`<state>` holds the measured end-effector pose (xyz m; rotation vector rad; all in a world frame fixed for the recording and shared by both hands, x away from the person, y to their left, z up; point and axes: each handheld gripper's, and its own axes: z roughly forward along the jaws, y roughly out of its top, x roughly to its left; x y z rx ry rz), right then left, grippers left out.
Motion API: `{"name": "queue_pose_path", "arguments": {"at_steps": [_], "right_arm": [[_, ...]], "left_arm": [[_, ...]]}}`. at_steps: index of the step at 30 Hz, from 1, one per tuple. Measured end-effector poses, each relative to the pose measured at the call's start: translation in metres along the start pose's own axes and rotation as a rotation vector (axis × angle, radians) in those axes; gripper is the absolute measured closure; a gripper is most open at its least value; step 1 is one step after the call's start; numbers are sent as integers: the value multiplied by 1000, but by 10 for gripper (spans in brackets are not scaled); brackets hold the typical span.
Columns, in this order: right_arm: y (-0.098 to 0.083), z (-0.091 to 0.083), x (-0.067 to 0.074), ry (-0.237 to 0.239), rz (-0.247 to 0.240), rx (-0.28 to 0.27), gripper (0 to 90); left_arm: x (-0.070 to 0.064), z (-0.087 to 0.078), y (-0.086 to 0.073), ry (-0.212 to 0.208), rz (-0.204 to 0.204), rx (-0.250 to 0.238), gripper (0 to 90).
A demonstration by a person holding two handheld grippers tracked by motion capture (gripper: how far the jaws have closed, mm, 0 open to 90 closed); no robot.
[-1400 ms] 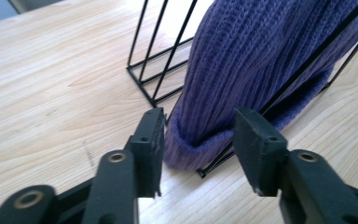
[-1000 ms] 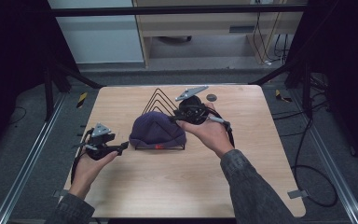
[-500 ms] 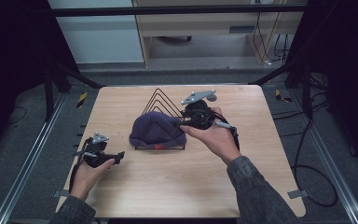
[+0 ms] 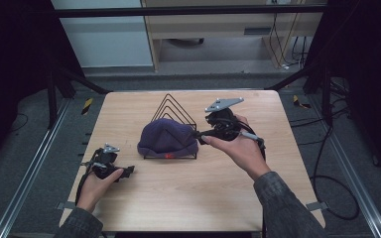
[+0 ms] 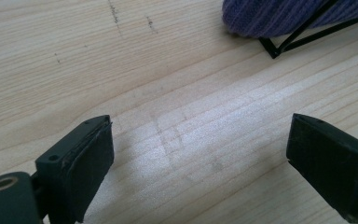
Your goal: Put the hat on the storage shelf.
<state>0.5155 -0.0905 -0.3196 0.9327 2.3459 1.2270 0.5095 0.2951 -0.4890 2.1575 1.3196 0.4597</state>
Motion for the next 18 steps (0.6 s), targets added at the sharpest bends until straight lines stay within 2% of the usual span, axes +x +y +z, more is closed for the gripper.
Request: {"name": "queue_pose_path", "arguments": {"at_steps": [5, 10, 18], "right_arm": [[-2, -8, -2, -18, -3, -18, 213], [-10, -20, -6, -38, 18, -31, 164], [-42, -36, -15, -71, 55, -27, 124]], "left_arm": [[-1, 3, -2, 2, 10, 19, 60], [-2, 4, -3, 0, 17, 26, 48], [-2, 5, -5, -2, 27, 17, 29]]}}
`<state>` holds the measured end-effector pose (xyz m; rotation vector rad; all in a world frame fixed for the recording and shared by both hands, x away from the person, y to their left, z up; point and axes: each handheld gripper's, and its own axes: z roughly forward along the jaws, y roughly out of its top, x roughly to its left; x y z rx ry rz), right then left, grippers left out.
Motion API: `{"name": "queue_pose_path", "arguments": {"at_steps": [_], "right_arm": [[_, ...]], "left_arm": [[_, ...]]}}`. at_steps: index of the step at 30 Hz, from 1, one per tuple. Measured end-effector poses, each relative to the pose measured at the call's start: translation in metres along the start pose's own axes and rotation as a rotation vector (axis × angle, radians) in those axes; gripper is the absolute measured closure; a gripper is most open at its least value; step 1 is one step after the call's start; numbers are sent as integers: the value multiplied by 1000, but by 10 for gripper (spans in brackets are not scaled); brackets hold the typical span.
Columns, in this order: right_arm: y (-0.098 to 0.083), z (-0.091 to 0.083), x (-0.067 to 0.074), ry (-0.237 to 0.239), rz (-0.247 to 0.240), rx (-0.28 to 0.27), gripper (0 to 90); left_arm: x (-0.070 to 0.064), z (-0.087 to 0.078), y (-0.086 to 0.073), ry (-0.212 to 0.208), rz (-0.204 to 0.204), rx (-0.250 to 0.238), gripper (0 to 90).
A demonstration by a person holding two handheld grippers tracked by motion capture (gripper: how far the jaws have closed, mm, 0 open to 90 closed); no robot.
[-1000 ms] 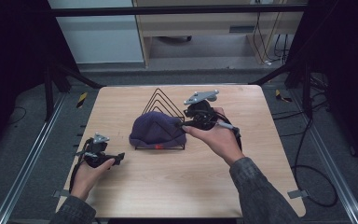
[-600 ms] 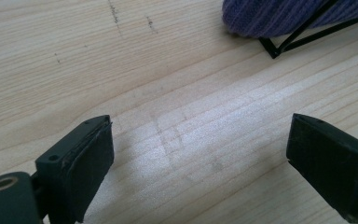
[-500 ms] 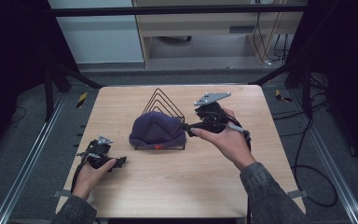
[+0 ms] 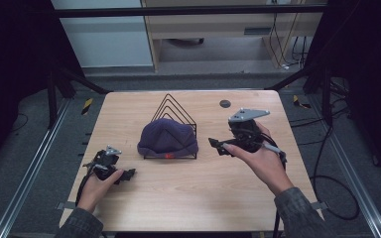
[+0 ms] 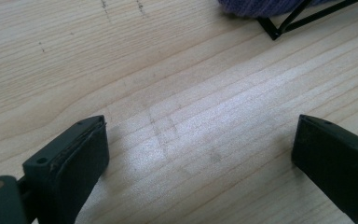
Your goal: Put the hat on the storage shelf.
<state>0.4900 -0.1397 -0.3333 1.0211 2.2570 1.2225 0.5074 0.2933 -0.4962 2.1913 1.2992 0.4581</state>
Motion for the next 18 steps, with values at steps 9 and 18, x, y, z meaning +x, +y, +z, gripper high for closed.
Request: {"name": "queue_pose_path", "arguments": {"at_steps": [9, 18], "right_arm": [[-48, -9, -11, -35, 20, 40, 94], [-91, -6, -23, -50, 77, 82, 99]], "left_arm": [[0, 1, -1, -4, 7, -5, 6], [-1, 1, -2, -2, 7, -10, 0]]}}
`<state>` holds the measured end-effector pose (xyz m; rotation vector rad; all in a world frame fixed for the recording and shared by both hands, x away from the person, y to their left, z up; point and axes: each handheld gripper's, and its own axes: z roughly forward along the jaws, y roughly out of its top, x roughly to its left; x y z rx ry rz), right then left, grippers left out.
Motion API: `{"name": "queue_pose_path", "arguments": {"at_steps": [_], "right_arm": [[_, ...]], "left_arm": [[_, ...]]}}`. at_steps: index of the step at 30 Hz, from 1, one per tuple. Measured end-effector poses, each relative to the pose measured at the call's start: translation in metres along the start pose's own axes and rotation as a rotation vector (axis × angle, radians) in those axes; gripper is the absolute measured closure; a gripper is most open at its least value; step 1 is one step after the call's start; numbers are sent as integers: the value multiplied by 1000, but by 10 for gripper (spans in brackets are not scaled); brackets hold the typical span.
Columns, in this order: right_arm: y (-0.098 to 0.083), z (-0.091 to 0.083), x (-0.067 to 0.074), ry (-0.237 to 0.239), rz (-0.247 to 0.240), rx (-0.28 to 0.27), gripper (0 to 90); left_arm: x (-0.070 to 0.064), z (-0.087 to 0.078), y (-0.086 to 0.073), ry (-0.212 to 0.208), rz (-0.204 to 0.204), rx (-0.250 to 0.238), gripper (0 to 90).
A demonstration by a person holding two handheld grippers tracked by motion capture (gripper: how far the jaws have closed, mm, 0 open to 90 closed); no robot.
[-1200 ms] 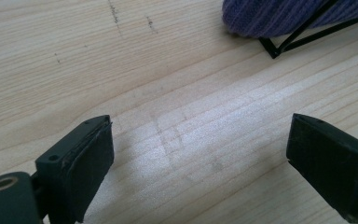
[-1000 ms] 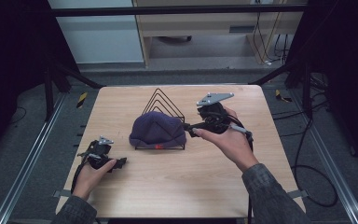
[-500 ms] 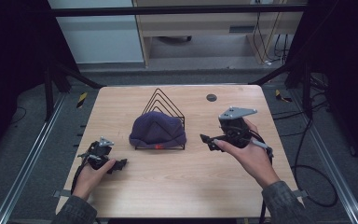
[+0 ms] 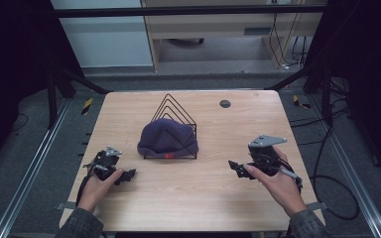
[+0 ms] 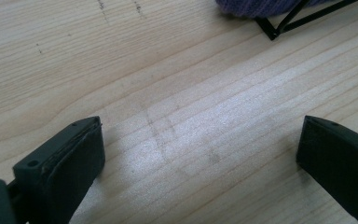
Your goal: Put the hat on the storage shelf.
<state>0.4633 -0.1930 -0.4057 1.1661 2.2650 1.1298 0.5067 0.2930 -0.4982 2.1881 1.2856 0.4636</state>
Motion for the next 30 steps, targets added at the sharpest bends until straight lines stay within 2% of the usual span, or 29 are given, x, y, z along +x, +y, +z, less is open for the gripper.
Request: {"name": "queue_pose_path", "arguments": {"at_steps": [5, 9, 12, 15, 20, 23, 25, 30], "right_arm": [[-23, 9, -5, -4, 31, 40, 104], [-44, 24, -7, -11, 70, 84, 115], [-53, 33, -11, -24, 91, 86, 119], [-57, 39, -19, -49, 110, 81, 120], [-62, 47, -33, -135, 175, 46, 119], [-65, 51, -39, -147, 211, 60, 112], [-67, 54, -40, -167, 205, 82, 112], [-71, 57, -40, -171, 202, 109, 108]], "left_arm": [[0, 0, 0, 0, 1, -3, 0], [0, 1, 0, 0, 0, -6, 0], [0, 1, 0, -1, 1, -7, 0], [-1, 1, 0, 1, 0, -10, 0], [0, 1, -1, -3, 6, -10, 0], [0, 1, 0, -6, 9, -8, 0], [0, 1, 0, -9, 14, -8, 0], [0, 1, 0, -10, 15, -10, 0]]}}
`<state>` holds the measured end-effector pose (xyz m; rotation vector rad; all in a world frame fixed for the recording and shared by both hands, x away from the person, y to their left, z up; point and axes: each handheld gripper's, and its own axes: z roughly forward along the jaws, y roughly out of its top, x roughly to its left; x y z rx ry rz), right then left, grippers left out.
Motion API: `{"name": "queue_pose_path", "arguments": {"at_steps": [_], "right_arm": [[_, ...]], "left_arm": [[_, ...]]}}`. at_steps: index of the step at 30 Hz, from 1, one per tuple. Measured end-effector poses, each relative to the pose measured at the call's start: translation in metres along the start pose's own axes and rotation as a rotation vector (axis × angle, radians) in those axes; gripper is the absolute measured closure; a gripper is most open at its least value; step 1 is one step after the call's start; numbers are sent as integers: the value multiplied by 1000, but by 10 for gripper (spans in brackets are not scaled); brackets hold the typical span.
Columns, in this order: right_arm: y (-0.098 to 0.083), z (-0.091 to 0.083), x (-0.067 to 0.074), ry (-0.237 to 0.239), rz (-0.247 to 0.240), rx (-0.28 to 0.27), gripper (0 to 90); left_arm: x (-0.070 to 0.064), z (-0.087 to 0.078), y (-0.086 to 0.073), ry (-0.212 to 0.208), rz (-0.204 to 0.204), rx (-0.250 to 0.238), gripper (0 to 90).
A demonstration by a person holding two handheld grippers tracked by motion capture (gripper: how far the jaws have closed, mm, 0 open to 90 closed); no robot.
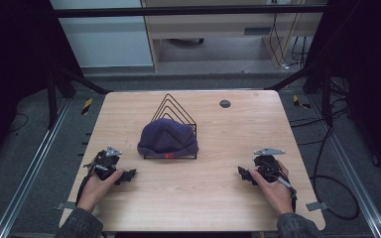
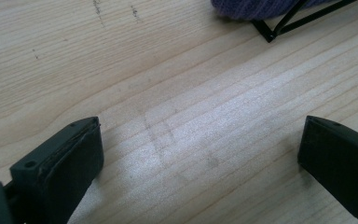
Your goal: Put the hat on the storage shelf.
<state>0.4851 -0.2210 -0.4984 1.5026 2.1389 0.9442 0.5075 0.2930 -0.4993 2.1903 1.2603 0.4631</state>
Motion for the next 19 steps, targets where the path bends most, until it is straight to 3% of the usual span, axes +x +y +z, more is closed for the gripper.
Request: {"name": "queue_pose_path", "arguments": {"at_steps": [8, 12, 19], "right_arm": [[-5, 6, 8, -31, -90, 26, 73], [-13, 9, 12, -33, -89, -45, 57], [-14, 8, 13, -23, -97, -46, 57]], "left_arm": [[-1, 1, 0, 1, -3, -5, 0], [-1, 1, 0, 1, -3, -6, 0], [-1, 1, 1, 0, 0, -6, 0]]}}
